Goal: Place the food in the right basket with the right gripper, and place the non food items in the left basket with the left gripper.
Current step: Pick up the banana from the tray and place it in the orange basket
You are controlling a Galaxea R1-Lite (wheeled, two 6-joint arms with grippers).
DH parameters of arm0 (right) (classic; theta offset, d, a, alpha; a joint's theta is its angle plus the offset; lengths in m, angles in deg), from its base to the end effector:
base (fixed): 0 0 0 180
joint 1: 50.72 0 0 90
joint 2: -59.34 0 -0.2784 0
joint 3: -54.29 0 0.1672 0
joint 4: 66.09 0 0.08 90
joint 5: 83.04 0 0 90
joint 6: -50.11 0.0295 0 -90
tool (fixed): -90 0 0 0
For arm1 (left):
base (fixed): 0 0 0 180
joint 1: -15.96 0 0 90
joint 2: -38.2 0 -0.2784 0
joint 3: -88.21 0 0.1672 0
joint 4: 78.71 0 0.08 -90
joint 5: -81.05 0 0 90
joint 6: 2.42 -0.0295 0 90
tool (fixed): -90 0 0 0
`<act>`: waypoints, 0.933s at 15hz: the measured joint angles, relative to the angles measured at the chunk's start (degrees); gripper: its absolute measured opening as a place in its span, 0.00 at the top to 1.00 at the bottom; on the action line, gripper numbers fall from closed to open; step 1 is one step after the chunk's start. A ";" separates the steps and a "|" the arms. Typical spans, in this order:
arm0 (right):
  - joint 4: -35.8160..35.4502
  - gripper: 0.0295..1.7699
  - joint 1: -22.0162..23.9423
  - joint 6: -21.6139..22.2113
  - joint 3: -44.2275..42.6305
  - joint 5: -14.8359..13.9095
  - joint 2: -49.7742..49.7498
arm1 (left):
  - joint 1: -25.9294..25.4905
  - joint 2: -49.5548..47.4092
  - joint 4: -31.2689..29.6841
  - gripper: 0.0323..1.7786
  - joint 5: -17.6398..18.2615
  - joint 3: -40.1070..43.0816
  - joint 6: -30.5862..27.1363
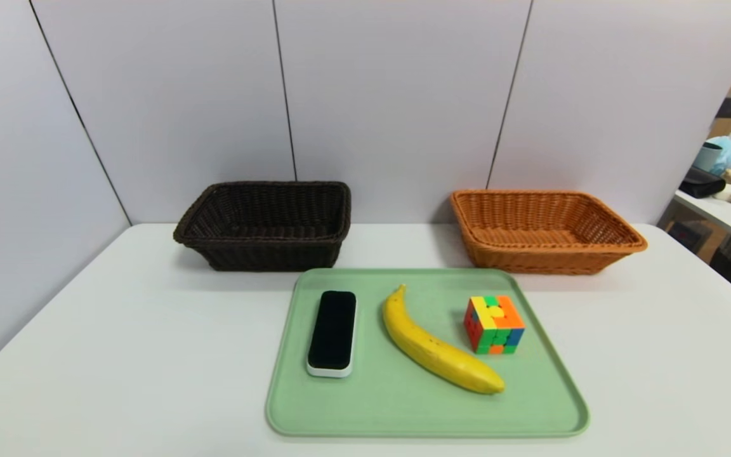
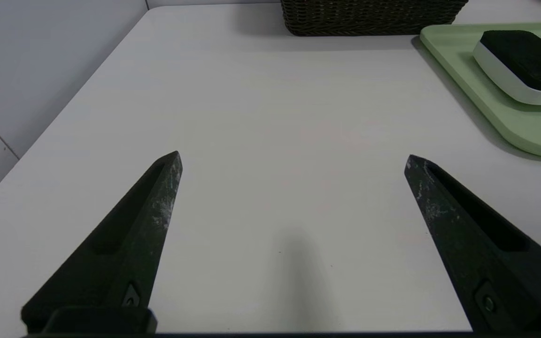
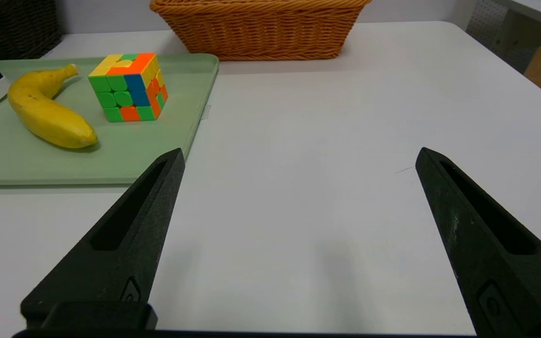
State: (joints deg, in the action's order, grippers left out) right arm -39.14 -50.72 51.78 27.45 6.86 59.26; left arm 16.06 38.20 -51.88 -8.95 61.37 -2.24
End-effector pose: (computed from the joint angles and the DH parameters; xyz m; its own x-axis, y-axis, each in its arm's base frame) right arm -0.0198 -0.0001 0.0753 1.0000 -0.0017 -0.0005 0.0018 0.9996 0.0291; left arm -0.0197 0.0000 0.0755 1.0000 -0.0017 0.0002 0.0017 1.0000 -0.0031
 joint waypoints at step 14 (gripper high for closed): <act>0.07 0.04 0.00 0.09 0.00 0.02 0.00 | 0.00 0.00 0.07 0.05 0.00 0.00 0.26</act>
State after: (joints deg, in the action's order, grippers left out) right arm -39.07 -50.72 51.86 27.45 6.89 59.26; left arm 16.06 38.20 -51.80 -8.95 61.37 -1.98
